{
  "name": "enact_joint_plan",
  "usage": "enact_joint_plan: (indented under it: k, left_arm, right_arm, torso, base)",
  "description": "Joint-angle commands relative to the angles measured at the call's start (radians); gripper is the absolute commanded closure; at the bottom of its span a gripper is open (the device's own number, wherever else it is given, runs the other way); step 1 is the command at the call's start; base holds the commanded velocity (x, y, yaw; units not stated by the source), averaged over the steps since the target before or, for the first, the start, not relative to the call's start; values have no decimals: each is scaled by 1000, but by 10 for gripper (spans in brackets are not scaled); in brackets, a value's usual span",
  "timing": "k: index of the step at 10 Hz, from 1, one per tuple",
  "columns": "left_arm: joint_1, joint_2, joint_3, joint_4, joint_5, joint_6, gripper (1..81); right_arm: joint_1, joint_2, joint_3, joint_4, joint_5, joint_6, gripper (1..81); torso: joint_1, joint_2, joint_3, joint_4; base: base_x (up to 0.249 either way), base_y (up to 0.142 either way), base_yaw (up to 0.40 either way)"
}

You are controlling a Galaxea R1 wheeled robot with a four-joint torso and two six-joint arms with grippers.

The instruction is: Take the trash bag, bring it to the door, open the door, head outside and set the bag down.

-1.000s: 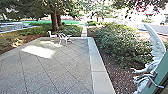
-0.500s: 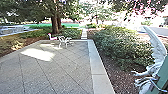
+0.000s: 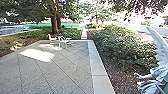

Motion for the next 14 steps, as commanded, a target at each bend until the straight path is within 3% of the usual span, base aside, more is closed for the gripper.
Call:
enact_joint_plan:
  k: [1, 6, 7, 8, 9, 11, 12, 13, 14]
  left_arm:
    - [-38, 0, 2, 6, 59, 0, 811]
    - [-37, -9, 13, -6, 64, -2, 811]
    - [-38, -10, 19, -8, 68, -5, 811]
    - [-38, -13, 24, -8, 67, -9, 811]
    - [-40, -17, 27, -9, 65, -11, 811]
    - [-40, -23, 30, -11, 59, -13, 811]
    - [-40, -26, 30, -35, 56, -11, 811]
    - [-44, -32, 30, -60, 54, -11, 811]
    - [-46, -40, 42, -66, 56, -11, 811]
  right_arm:
    - [32, 9, 9, -9, -65, -5, 10]
    - [31, 12, 9, -23, -65, -6, 10]
    - [31, 12, 9, -23, -66, -6, 10]
    - [31, 12, 9, -23, -65, -6, 10]
    - [33, 12, 9, -21, -65, -6, 10]
    - [36, 11, 9, -20, -66, -5, 10]
    - [34, 11, 9, -18, -66, -5, 10]
    - [34, 9, 9, -18, -65, -3, 10]
    - [31, 11, 9, -21, -65, -5, 10]
  torso:
    - [0, 0, 0, 0]
    - [0, 0, 0, 0]
    - [0, 0, 0, 97]
    - [0, 0, 0, 101]
    - [0, 0, 0, 116]
    - [0, 0, 0, 174]
    - [0, 0, 0, 110]
    - [0, 0, 0, 142]
    - [0, 0, 0, 166]
  base:
    - [77, 0, 0]
    - [0, 0, 0]
    - [0, 0, 0]
    - [0, 0, 0]
    - [0, 0, 0]
    - [0, 0, 0]
    - [0, 0, 0]
    - [0, 0, 0]
    - [0, 0, 0]
